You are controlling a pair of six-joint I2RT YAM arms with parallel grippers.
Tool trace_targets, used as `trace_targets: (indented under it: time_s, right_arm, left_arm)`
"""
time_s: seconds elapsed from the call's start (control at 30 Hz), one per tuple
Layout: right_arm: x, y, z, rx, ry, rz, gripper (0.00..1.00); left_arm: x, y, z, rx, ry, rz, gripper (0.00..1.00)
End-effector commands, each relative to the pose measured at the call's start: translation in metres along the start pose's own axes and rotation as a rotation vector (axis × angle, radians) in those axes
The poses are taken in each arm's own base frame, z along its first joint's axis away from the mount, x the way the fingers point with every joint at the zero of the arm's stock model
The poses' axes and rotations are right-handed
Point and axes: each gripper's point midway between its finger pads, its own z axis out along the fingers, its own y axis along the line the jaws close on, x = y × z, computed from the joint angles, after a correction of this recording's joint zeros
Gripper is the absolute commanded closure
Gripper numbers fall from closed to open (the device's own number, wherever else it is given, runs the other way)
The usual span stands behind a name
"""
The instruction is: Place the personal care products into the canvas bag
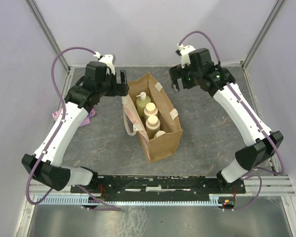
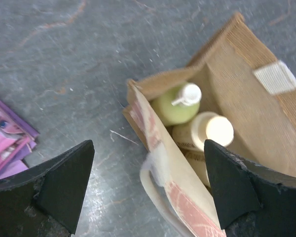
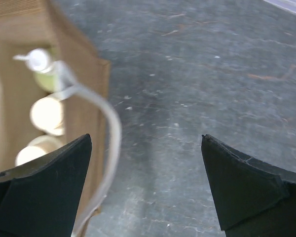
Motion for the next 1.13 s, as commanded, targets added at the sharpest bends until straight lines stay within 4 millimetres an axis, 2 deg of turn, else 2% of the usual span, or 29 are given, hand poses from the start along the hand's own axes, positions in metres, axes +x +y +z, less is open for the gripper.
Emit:
trace_targets:
  time_s: [0.0,0.1,0.2,0.4,0.57,0.73,1.1]
  right_arm:
    - [-0.03,-0.051,-0.011,0.111,-0.159,0.044,0.0]
    - [-0.01,-0.082,0.001,0.165,-0.119,0.092,0.0]
    - [0.011,-0.107,0.008,0.211,-0.078,0.137,0.0]
    - [0.057,-0.149,0.019,0.29,0.012,0.202,0.0]
    - [0.077,-0.17,0.019,0.329,0.053,0.242,0.0]
    - [0.079,-0.184,0.021,0.349,0.065,0.25,0.0]
    - [0.08,-0.194,0.031,0.355,0.088,0.254,0.0]
  left_arm:
    - [-0.037,0.032,-0.002,-0.085,-0.087,-0.071,0.02]
    - [-0.041,0.067,0.003,-0.122,-0.087,-0.141,0.02]
    - [-0.035,0.105,0.01,-0.173,-0.055,-0.204,0.02]
    - [-0.011,0.147,0.029,-0.335,0.056,-0.258,0.01]
    - [-0.003,0.151,0.044,-0.353,0.124,-0.284,0.01]
    - [-0.001,0.152,0.048,-0.349,0.138,-0.271,0.01]
    - [-0.005,0.155,0.051,-0.357,0.128,-0.251,0.01]
